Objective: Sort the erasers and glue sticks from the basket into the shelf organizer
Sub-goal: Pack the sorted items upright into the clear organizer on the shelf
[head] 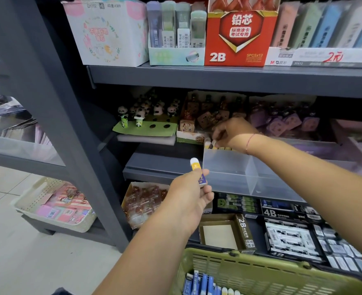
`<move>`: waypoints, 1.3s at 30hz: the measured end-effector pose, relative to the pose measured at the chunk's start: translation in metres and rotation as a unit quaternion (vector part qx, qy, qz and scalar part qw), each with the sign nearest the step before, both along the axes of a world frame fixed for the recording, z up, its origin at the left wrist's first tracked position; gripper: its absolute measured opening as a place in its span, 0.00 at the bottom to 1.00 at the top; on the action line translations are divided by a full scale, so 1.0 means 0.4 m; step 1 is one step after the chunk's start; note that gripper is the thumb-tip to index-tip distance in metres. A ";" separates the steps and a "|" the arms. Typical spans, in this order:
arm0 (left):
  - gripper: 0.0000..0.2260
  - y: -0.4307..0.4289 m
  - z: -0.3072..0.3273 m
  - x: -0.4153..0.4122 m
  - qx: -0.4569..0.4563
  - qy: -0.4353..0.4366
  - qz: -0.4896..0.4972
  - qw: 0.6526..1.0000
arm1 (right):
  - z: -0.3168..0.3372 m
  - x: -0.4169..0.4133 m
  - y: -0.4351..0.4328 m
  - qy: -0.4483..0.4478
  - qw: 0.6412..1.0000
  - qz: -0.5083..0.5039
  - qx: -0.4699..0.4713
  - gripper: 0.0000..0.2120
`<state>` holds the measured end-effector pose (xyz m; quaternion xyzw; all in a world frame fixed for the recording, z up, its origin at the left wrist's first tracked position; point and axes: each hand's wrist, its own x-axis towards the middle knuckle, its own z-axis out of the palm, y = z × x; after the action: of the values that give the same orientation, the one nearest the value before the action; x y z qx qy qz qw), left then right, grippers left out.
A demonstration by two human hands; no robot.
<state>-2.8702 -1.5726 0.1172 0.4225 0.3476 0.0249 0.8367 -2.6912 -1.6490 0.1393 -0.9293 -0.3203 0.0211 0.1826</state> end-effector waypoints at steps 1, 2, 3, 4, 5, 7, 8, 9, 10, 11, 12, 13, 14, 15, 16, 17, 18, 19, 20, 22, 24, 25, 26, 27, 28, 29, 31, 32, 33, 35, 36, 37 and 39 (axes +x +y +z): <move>0.11 0.001 -0.001 0.000 0.001 -0.005 -0.002 1.000 | -0.001 0.000 0.002 -0.006 1.000 0.002 -0.005 0.08; 0.11 0.002 -0.002 0.000 0.000 -0.010 -0.004 1.000 | 0.002 -0.001 0.003 -0.012 1.000 0.005 -0.014 0.08; 0.10 0.005 -0.004 0.000 0.001 -0.015 -0.007 1.000 | 0.008 -0.001 0.001 -0.012 1.000 0.010 -0.020 0.07; 0.10 0.007 -0.005 0.000 0.003 -0.020 -0.009 1.000 | 0.016 0.000 -0.004 -0.005 1.000 0.013 -0.025 0.06; 0.09 0.010 -0.007 0.001 0.006 -0.025 -0.007 1.000 | 0.027 0.000 -0.010 0.006 0.999 0.019 -0.031 0.05; 0.08 0.014 -0.012 0.002 0.010 -0.031 0.002 0.999 | 0.045 0.000 -0.018 0.019 0.998 0.028 -0.060 0.04; 0.07 0.015 -0.013 0.003 0.012 -0.032 0.007 0.999 | 0.049 0.001 -0.019 0.014 0.997 0.029 -0.074 0.04; 0.07 0.015 -0.015 0.004 0.013 -0.031 0.009 0.999 | 0.048 0.003 -0.017 0.003 0.996 0.027 -0.084 0.04; 0.06 0.014 -0.017 0.004 0.015 -0.030 0.010 0.999 | 0.043 0.004 -0.013 -0.010 0.996 0.023 -0.088 0.04; 0.07 0.014 -0.019 0.004 0.017 -0.028 0.009 0.999 | 0.035 0.004 -0.008 -0.025 0.996 0.019 -0.087 0.05; 0.07 0.013 -0.020 0.004 0.020 -0.027 0.009 0.999 | 0.025 0.005 -0.002 -0.038 0.996 0.017 -0.083 0.05; 0.06 0.013 -0.022 0.004 0.024 -0.026 0.009 0.999 | 0.013 0.007 0.003 -0.047 0.996 0.017 -0.077 0.05; 0.06 0.014 -0.023 0.003 0.028 -0.025 0.009 0.999 | 0.004 0.008 0.006 -0.051 0.996 0.017 -0.070 0.05; 0.05 0.015 -0.024 0.002 0.031 -0.024 0.009 0.999 | -0.003 0.008 0.007 -0.053 0.996 0.016 -0.063 0.04; 0.05 0.016 -0.024 0.000 0.033 -0.024 0.009 0.999 | -0.006 0.008 0.007 -0.055 0.997 0.013 -0.053 0.04; 0.05 0.017 -0.024 -0.001 0.033 -0.026 0.010 0.999 | -0.008 0.008 0.006 -0.057 0.997 0.011 -0.043 0.05; 0.05 0.018 -0.023 -0.002 0.032 -0.027 0.013 0.999 | -0.008 0.008 0.005 -0.056 0.998 0.008 -0.033 0.05; 0.06 0.019 -0.024 -0.003 0.032 -0.028 0.016 0.999 | -0.009 0.008 0.003 -0.051 0.998 0.006 -0.026 0.05; 0.06 0.019 -0.024 -0.004 0.033 -0.029 0.019 0.999 | -0.009 0.008 0.001 -0.041 0.999 0.007 -0.020 0.05; 0.06 0.020 -0.024 -0.005 0.032 -0.033 0.023 0.999 | -0.009 0.011 -0.006 -0.022 1.000 0.009 -0.011 0.04; 0.07 0.020 -0.024 -0.005 0.025 -0.040 0.030 0.998 | -0.006 0.015 -0.012 -0.019 1.000 0.005 0.007 0.06; 0.08 0.020 -0.024 -0.005 0.021 -0.043 0.033 0.998 | -0.001 0.011 -0.015 -0.020 0.999 -0.002 0.025 0.07; 0.08 0.019 -0.023 -0.005 0.018 -0.045 0.035 0.998 | 0.007 0.001 -0.018 -0.008 0.999 -0.006 0.054 0.09; 0.09 0.018 -0.024 -0.004 0.015 -0.048 0.038 0.998 | 0.018 -0.015 -0.021 0.031 0.995 0.000 0.092 0.10; 0.10 0.017 -0.024 -0.003 0.013 -0.052 0.040 0.998 | 0.030 -0.035 -0.023 0.098 0.986 0.018 0.135 0.12; 0.10 0.015 -0.023 -0.003 0.013 -0.055 0.041 0.998 | 0.041 -0.057 -0.025 0.175 0.970 0.045 0.164 0.14; 0.10 0.012 -0.021 -0.003 0.026 -0.062 0.041 0.997 | 0.054 -0.096 -0.031 0.277 0.942 0.101 0.161 0.15; 0.10 0.010 -0.019 -0.003 0.037 -0.065 0.040 0.996 | 0.056 -0.107 -0.035 0.299 0.933 0.123 0.155 0.13; 0.09 0.008 -0.018 -0.004 0.053 -0.067 0.038 0.996 | 0.056 -0.113 -0.039 0.309 0.928 0.137 0.156 0.10; 0.07 0.005 -0.019 -0.003 0.128 -0.060 0.038 0.989 | 0.061 -0.105 -0.049 0.314 0.923 0.127 0.184 0.06; 0.06 0.006 -0.023 -0.001 0.188 -0.053 0.043 0.980 | 0.065 -0.091 -0.057 0.311 0.921 0.106 0.210 0.05; 0.06 0.010 -0.027 0.001 0.247 -0.051 0.052 0.966 | 0.070 -0.075 -0.066 0.301 0.920 0.078 0.239 0.05; 0.08 0.021 -0.038 0.002 0.330 -0.049 0.047 0.942 | 0.080 -0.042 -0.086 0.258 0.926 0.020 0.274 0.09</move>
<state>-2.8693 -1.5641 0.1020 0.6560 0.2981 0.1984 0.6644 -2.7079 -1.6834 0.1711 -0.7988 -0.2739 0.1754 0.5061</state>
